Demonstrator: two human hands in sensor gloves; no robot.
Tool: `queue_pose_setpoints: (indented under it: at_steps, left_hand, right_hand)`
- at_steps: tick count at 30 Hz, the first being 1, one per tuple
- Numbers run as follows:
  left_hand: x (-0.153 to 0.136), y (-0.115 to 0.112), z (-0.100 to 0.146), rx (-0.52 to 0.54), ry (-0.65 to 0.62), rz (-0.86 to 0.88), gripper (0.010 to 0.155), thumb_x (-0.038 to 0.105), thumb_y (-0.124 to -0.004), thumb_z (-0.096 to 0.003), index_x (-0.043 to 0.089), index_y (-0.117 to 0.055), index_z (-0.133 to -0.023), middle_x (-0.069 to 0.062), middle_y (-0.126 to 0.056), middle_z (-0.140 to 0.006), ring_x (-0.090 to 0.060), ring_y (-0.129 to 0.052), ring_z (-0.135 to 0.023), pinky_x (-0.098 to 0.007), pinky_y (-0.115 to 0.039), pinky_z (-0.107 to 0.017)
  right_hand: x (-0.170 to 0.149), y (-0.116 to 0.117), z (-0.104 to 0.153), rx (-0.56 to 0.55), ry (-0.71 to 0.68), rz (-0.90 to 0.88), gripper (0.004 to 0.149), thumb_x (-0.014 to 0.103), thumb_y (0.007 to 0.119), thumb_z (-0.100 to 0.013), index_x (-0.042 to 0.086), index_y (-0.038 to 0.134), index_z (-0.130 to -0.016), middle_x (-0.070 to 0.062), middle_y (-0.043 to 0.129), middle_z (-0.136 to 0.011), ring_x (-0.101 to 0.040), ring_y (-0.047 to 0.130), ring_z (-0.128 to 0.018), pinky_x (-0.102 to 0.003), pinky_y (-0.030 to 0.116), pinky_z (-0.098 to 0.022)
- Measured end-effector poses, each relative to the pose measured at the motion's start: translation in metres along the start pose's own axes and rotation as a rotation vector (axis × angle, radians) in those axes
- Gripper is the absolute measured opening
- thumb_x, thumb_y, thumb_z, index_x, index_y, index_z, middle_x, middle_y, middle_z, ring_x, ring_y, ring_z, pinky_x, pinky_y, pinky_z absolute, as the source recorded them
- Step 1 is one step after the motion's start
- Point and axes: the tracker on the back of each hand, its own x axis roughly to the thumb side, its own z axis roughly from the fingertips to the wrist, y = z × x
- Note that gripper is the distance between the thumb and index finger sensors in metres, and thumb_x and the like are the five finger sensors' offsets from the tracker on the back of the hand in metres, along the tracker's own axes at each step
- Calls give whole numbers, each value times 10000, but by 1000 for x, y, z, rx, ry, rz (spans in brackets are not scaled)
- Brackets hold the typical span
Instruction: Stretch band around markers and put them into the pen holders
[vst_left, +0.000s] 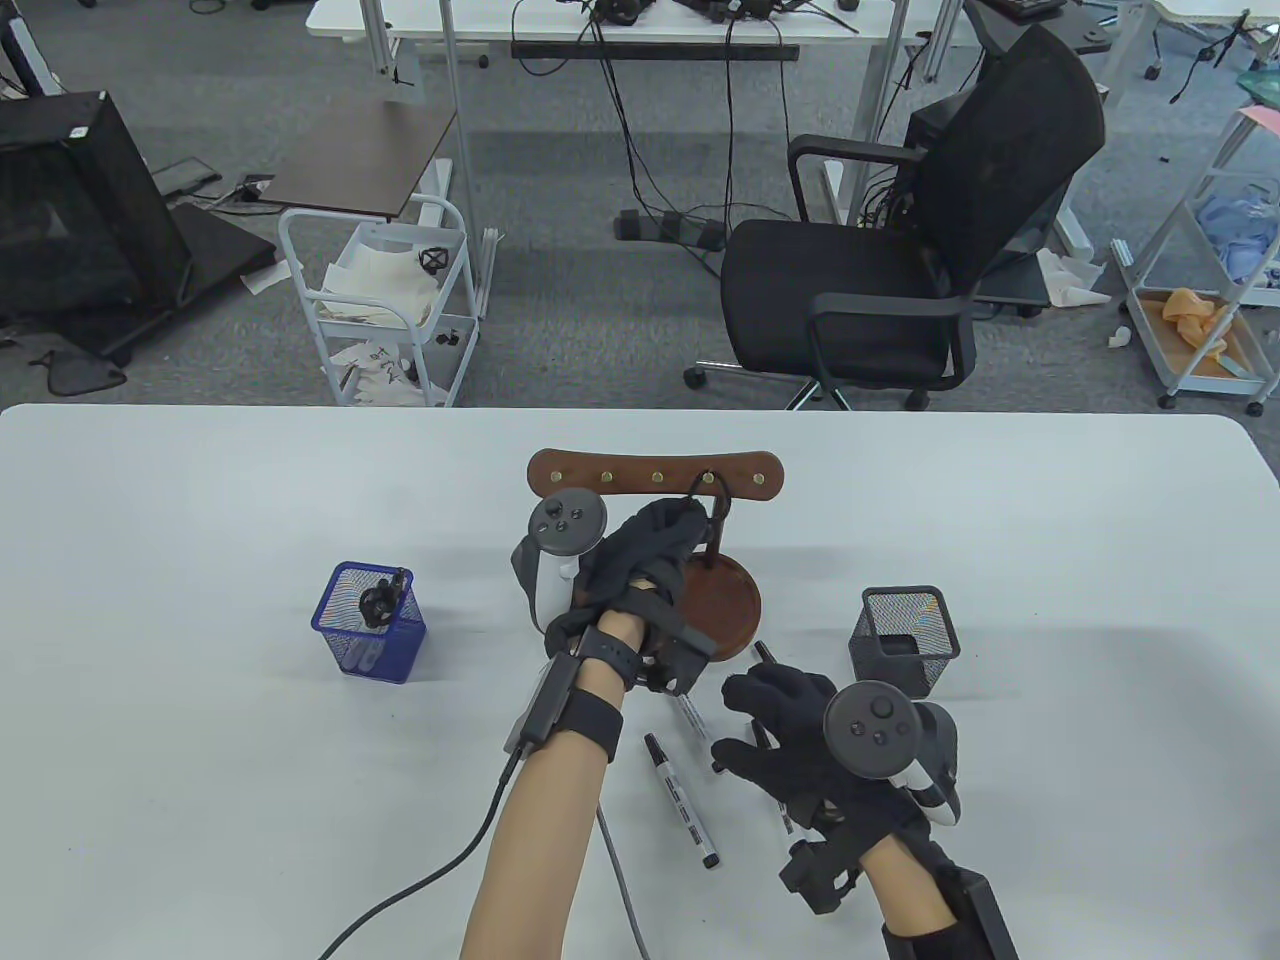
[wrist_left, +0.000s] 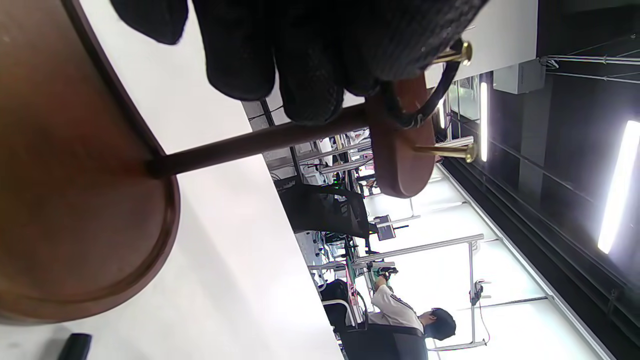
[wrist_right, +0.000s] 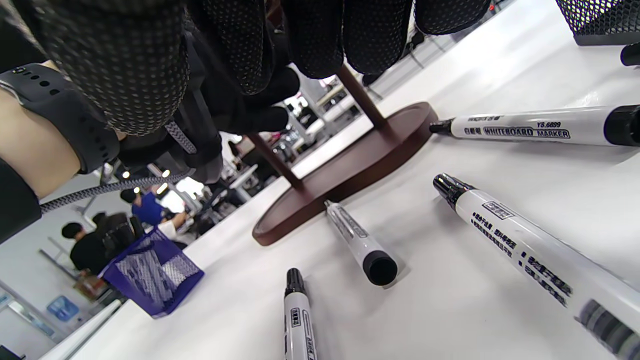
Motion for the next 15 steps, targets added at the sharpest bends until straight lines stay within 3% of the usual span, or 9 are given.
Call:
queue_pose_setpoints:
  at_steps: [8, 15]
  left_hand:
    - [15, 6, 12, -40, -54, -25, 405, 379, -733, -611, 197, -720, -973, -72, -855, -1019, -400, -743, -1012, -690, -504, -762]
    - [17, 17, 40, -85, -104, -75, 382, 388, -729, -615, 201, -733, -948, -72, -864, -1001, -402, -753, -1002, -695, -506, -759]
  right_hand:
    - [0, 1, 0, 4, 6, 2, 656, 502, 910, -432, 256, 731, -1013, -93, 663, -1151, -420, 627, -1012, -649, 512, -755]
    - [0, 2, 0, 7, 10, 5, 649, 503, 904, -435, 255, 733, -1010, -98, 664, -1149, -421, 628, -1011, -650, 511, -754]
